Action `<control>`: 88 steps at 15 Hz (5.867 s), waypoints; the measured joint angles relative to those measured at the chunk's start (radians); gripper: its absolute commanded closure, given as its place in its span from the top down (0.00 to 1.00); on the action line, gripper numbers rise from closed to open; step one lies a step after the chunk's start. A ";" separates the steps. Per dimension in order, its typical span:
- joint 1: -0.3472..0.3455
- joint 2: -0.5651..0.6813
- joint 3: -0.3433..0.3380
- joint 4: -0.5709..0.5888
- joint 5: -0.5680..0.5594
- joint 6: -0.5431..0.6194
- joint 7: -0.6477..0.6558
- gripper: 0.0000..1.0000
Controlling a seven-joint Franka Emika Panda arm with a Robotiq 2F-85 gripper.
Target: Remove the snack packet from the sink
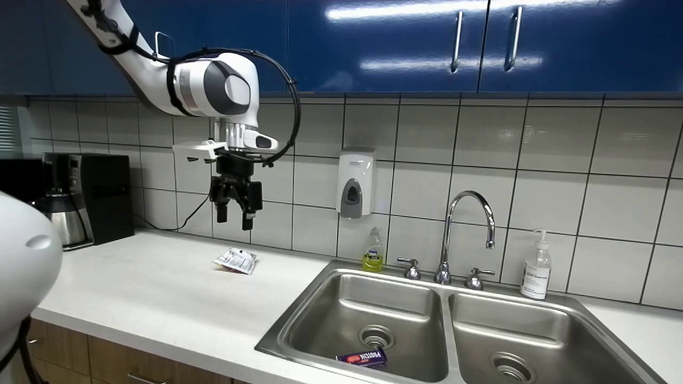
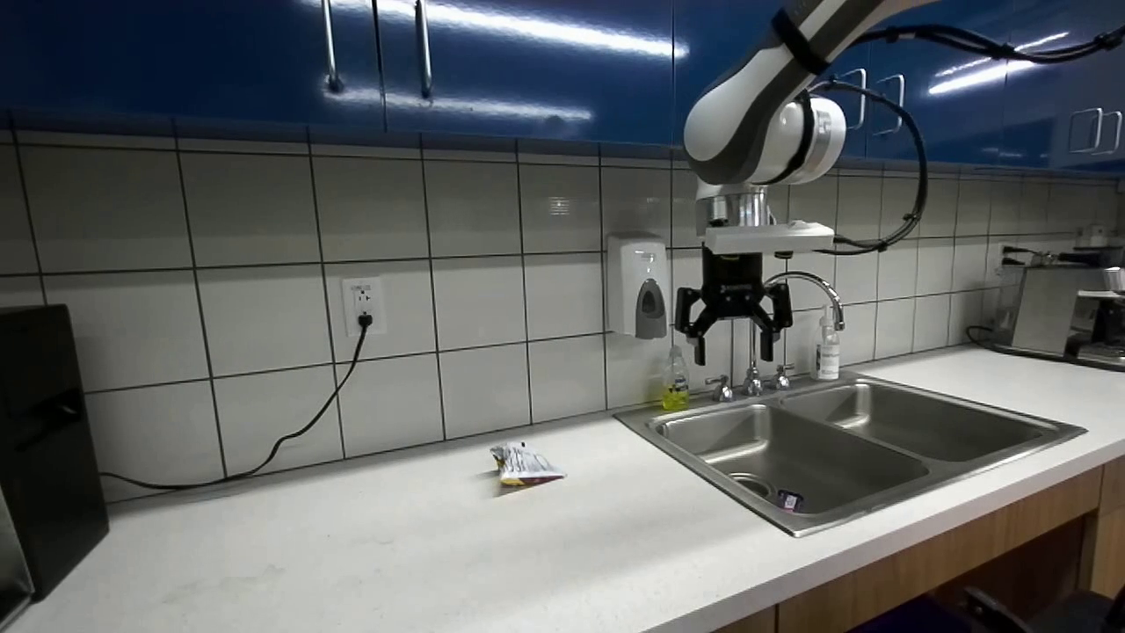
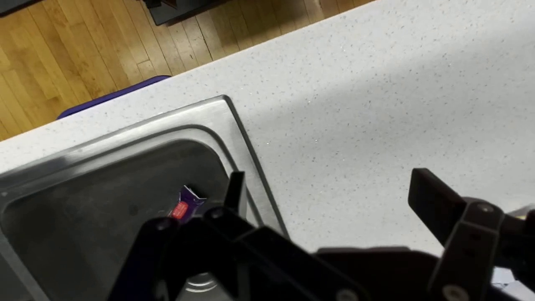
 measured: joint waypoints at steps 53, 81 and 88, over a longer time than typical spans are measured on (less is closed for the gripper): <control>-0.268 1.007 -0.224 0.567 0.033 0.378 -0.218 1.00; -0.178 1.250 -0.270 0.774 0.158 0.394 0.131 1.00; -0.171 1.301 -0.276 0.828 0.158 0.392 0.144 1.00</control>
